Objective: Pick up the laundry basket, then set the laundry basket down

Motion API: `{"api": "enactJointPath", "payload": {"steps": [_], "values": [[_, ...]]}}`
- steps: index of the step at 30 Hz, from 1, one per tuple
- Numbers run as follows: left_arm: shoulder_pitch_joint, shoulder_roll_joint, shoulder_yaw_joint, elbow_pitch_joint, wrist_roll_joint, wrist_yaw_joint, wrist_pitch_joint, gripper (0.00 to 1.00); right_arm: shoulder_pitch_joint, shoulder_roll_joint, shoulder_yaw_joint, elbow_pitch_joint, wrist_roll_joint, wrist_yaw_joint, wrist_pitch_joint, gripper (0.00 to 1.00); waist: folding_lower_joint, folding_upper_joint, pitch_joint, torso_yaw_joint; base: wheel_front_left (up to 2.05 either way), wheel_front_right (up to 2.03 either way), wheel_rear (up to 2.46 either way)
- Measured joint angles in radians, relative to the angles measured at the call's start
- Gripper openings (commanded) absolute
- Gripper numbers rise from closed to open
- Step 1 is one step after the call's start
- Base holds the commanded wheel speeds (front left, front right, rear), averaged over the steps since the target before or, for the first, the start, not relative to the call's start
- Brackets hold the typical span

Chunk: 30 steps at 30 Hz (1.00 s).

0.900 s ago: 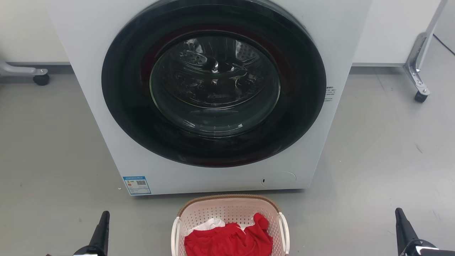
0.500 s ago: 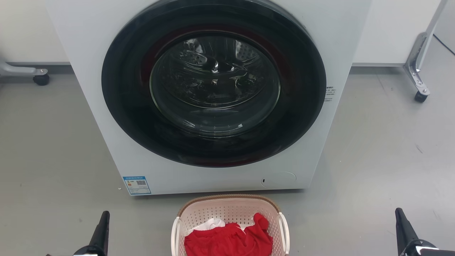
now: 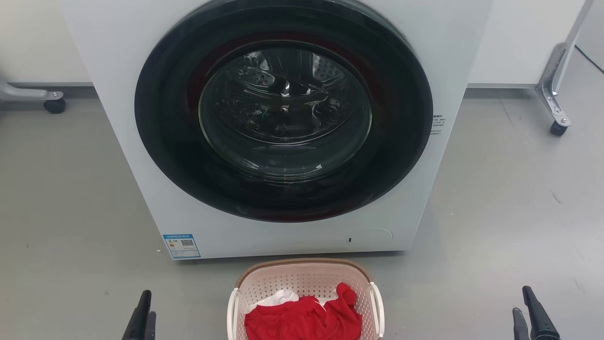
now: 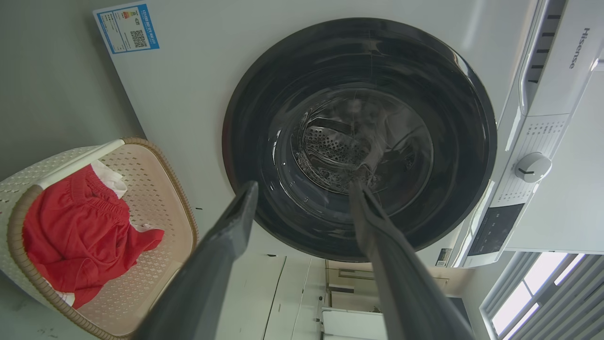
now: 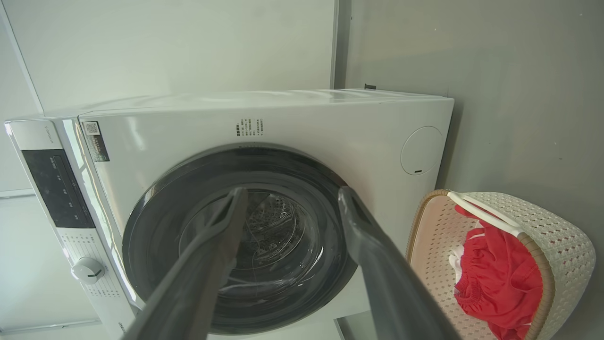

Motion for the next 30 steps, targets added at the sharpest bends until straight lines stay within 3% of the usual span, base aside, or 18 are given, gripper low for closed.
{"api": "enactJointPath", "payload": {"steps": [19, 30], "values": [[-0.021, 0.007, -0.054, -0.016, 0.077, 0.000, -0.074, 1.00, -0.018, -0.037, 0.071, -0.016, -0.144, 0.000, -0.075, 1.00, 0.0000, 0.0000, -0.001, 0.002, 0.00, 0.00, 0.00], [-0.040, 0.019, -0.067, -0.040, 0.305, 0.025, -0.112, 1.00, -0.032, -0.079, 0.135, -0.017, -0.335, -0.011, -0.121, 1.00, 0.0000, 0.0000, -0.002, 0.003, 0.00, 0.00, 0.00]]}}
